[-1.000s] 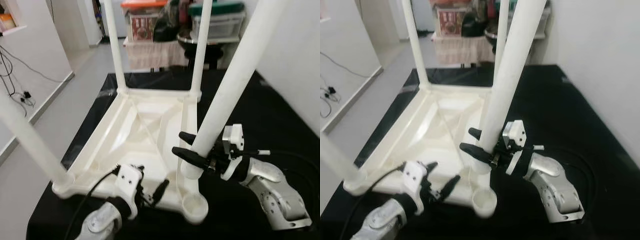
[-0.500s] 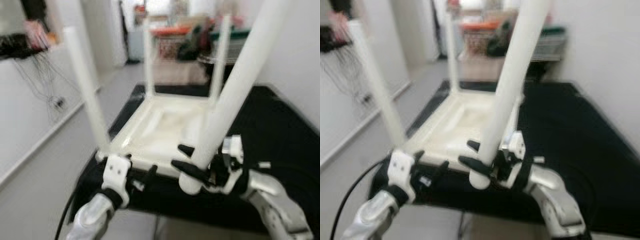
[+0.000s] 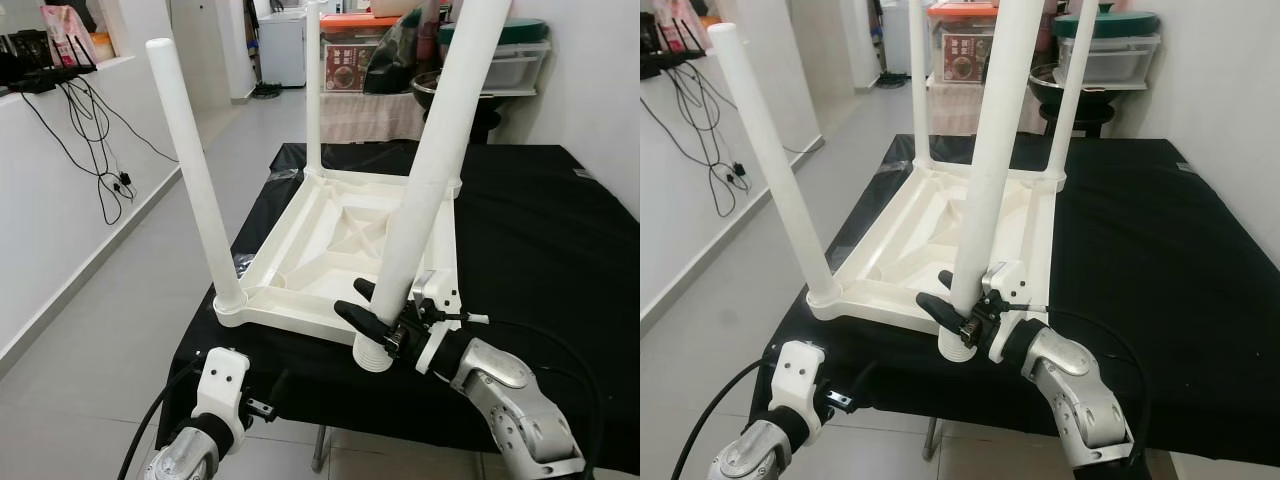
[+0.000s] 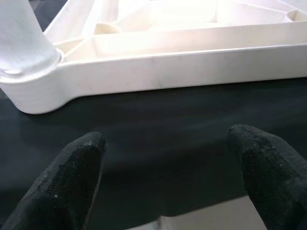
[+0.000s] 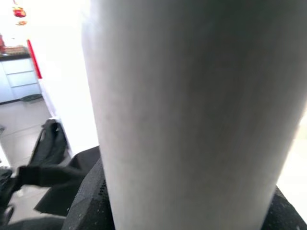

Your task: Building children table

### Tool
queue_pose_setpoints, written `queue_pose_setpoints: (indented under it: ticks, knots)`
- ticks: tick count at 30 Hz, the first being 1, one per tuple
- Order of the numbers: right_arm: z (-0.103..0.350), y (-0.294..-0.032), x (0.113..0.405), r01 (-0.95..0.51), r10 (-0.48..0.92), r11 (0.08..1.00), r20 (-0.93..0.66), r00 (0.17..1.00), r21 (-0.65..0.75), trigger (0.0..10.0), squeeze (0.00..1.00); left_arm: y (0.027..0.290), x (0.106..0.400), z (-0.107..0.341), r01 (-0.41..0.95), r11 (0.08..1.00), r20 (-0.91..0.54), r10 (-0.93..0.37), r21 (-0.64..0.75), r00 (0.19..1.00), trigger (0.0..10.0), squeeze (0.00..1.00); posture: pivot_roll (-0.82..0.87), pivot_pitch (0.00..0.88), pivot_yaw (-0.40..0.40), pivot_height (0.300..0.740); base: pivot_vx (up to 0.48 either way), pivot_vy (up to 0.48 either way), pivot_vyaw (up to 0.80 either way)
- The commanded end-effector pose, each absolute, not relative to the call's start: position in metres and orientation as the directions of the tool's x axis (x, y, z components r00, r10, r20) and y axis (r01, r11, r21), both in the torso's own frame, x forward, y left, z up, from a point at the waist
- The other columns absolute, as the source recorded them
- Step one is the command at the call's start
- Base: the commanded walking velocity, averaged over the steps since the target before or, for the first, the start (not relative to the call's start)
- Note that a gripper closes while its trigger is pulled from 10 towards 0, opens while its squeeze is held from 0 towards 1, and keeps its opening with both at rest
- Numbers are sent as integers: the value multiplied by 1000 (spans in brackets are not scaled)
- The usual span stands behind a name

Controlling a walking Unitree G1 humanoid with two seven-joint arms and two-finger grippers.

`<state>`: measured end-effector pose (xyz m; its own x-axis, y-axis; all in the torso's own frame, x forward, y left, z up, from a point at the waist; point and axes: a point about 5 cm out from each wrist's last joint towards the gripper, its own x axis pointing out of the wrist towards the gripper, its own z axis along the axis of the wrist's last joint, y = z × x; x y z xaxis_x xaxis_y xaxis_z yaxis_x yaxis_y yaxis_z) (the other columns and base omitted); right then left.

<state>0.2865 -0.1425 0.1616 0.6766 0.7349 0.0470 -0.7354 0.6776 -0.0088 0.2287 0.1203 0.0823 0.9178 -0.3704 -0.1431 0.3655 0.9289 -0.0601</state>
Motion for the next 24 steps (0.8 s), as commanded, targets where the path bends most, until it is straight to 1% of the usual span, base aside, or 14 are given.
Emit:
queue_pose_setpoints:
  ticks: [1,2,3,5,7,10,13,24]
  knots:
    - [167,-142,290,-716,716,697,77,694,-24,10000,0,119,229,78,373,926,-156,-376,-52,913,10000,0,-45,0,13,740,0,0,0]
    - [167,-142,290,-716,716,697,77,694,-24,10000,0,119,229,78,373,926,-156,-376,-52,913,10000,0,-45,0,13,740,0,0,0]
    - [167,-142,292,-698,698,715,79,712,-22,10000,0,116,230,78,389,920,-151,-391,-44,908,10000,0,-46,0,13,740,0,0,0]
    - [167,-142,292,-698,698,715,79,712,-22,10000,0,116,230,78,389,920,-151,-391,-44,908,10000,0,-46,0,13,740,0,0,0]
    - [168,-139,295,-678,677,735,90,731,-22,10000,0,109,231,81,419,907,-123,-420,-36,899,10000,0,-50,0,14,740,469,0,0]
    - [168,-137,295,-675,674,737,94,733,-22,10000,0,106,233,83,425,904,-100,-427,-45,898,10000,0,-49,0,14,740,480,0,0]
    - [168,-134,294,-674,673,738,99,733,-20,10000,0,105,236,85,412,906,-80,-419,-97,904,10000,0,-52,0,14,740,0,0,0]
    - [168,-130,295,-675,672,738,114,732,-11,10000,0,107,236,84,405,910,-86,-412,-90,907,10000,0,-47,0,15,740,0,0,0]
